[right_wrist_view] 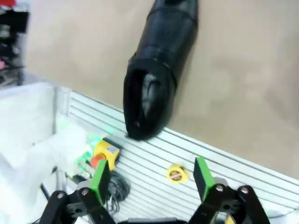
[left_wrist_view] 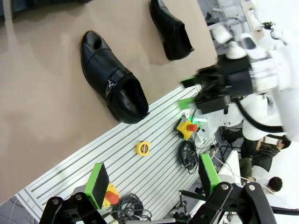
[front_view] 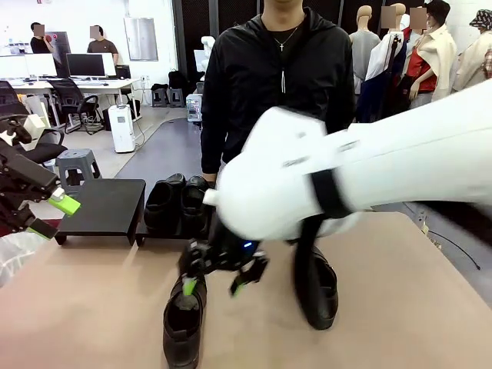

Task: Organize the shoes by placing them on the stand.
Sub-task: Pick up one Shoe and place it in the middle of the table.

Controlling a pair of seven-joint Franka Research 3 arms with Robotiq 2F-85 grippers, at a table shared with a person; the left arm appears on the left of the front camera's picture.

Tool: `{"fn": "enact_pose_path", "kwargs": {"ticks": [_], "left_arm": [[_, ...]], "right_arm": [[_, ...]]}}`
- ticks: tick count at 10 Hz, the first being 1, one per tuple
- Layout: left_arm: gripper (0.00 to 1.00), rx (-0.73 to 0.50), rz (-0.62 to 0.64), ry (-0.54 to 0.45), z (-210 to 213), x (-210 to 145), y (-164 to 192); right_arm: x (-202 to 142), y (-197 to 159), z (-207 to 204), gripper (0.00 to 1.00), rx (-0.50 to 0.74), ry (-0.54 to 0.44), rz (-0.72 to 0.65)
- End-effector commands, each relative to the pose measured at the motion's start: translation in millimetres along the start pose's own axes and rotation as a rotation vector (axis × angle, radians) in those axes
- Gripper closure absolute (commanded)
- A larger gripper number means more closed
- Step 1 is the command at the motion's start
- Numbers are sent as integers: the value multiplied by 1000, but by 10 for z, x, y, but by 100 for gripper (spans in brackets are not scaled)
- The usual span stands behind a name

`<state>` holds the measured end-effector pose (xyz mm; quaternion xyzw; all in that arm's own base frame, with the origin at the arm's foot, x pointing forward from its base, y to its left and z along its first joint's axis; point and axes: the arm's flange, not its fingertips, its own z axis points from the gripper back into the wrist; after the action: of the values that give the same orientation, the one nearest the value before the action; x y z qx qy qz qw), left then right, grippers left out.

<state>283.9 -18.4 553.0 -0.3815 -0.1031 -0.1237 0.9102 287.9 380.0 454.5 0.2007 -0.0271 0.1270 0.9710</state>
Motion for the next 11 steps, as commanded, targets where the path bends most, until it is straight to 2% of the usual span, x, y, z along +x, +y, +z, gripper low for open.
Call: {"fn": "enact_pose_path", "kwargs": {"ticks": [1,2,3,5,6,8,9,10,11], "left_arm": [[0,-24,-21,-4,15,0,13],[0,-24,-21,-4,15,0,13],[0,-24,-21,-4,15,0,13],[0,-24,-21,-4,15,0,13],[0,-24,-21,-4,15,0,13],[0,-24,-21,-4,15,0,13],[0,-24,-21,-4,15,0,13],[0,-24,-21,-4,15,0,13],[0,-24,-21,-4,15,0,13]], "right_arm": [[-434,-735,898,0,61,-85,15],[-515,-1196,1386,0,171,-110,-4],[-526,-1574,1689,0,200,-136,-99],[-556,-2219,2056,0,261,-132,-211],[-587,-2360,2093,0,215,-120,-289],[-726,-2570,2133,0,252,-184,-268],[-737,-2561,2078,0,181,-214,-311],[-727,-2662,2189,0,252,-171,-322],[-727,-2662,2189,0,252,-171,-322]]}}
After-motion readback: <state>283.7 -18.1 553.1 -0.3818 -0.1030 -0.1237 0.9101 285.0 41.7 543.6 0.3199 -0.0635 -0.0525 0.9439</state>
